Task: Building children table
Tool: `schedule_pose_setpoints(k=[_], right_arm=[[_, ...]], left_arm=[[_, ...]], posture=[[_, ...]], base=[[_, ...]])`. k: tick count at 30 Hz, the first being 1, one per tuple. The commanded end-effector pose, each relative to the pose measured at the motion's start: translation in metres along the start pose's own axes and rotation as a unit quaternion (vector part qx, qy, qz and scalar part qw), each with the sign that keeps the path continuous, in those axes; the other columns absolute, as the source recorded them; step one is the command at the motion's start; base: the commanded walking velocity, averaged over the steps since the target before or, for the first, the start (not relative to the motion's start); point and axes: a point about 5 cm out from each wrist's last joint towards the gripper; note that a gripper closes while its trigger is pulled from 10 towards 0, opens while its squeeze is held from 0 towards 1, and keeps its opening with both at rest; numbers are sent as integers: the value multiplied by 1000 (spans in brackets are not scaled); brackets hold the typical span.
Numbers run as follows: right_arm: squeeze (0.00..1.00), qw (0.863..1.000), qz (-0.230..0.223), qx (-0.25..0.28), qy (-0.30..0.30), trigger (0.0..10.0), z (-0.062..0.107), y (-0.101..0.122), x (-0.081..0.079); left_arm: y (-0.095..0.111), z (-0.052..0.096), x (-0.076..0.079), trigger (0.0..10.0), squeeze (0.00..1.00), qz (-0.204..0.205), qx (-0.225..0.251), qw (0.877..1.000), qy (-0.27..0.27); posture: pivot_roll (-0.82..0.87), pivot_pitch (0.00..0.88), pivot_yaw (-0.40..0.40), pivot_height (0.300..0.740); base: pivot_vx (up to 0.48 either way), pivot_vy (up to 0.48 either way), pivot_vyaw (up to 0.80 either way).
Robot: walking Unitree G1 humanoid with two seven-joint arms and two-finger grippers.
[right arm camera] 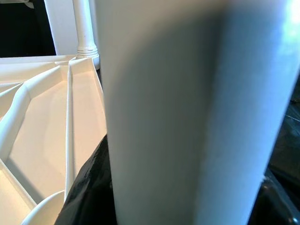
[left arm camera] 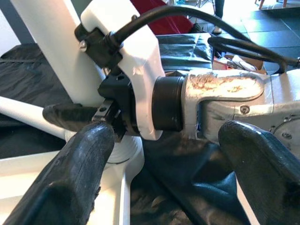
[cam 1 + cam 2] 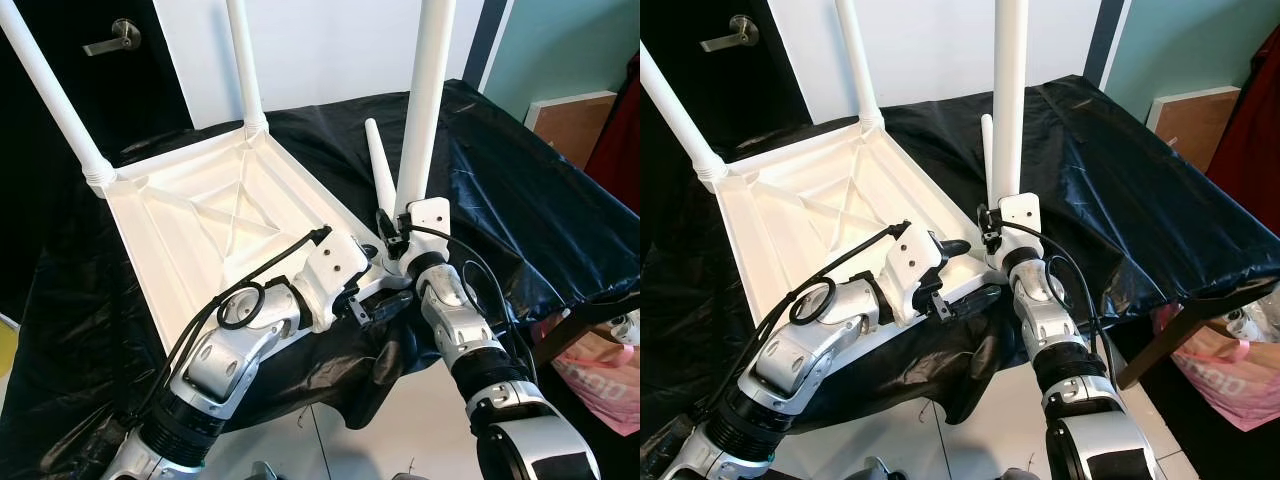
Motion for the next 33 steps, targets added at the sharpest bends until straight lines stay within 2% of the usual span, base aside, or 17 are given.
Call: schedule_pose_setpoints(k=[1,6,9,13,20,33], right_arm=[[0,1000,1,-19,14,10000,3,-8,-6],[0,1000,6,-21,16,10000,9,-14,-5],[0,999,28,-15,23,10000,16,-21,-4],[0,999,35,-13,27,10000,17,-22,-4],[0,996,55,25,69,10000,32,-29,-7],[0,993,48,21,108,10000,31,-32,-14]], left_arm=[[-3,1,4,10000,0,2,-14,1000,-24],[-3,2,2,10000,0,2,-14,1000,-18],[-2,2,2,10000,0,2,-14,1000,-18],[-2,2,2,10000,0,2,-14,1000,-18],[-1,3,1,10000,0,-1,-15,1000,-18],[1,4,-1,10000,0,-5,-15,1000,-17]], posture=[[-62,31,17,740],[-63,31,17,740],[-67,30,20,740],[-67,30,20,740],[-66,28,30,740],[-59,26,36,740]], base=[[0,0,0],[0,0,0],[0,0,0],[0,0,0],[0,0,0],[0,0,0]])
Point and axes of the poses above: a point about 5 cm out from each wrist's last joint towards the gripper, its own z axis pointing back from the gripper into the wrist, its own y axis along the axis of the wrist's last joint, x = y × z, and after that the axes turned 14 degrees about z, right-handed
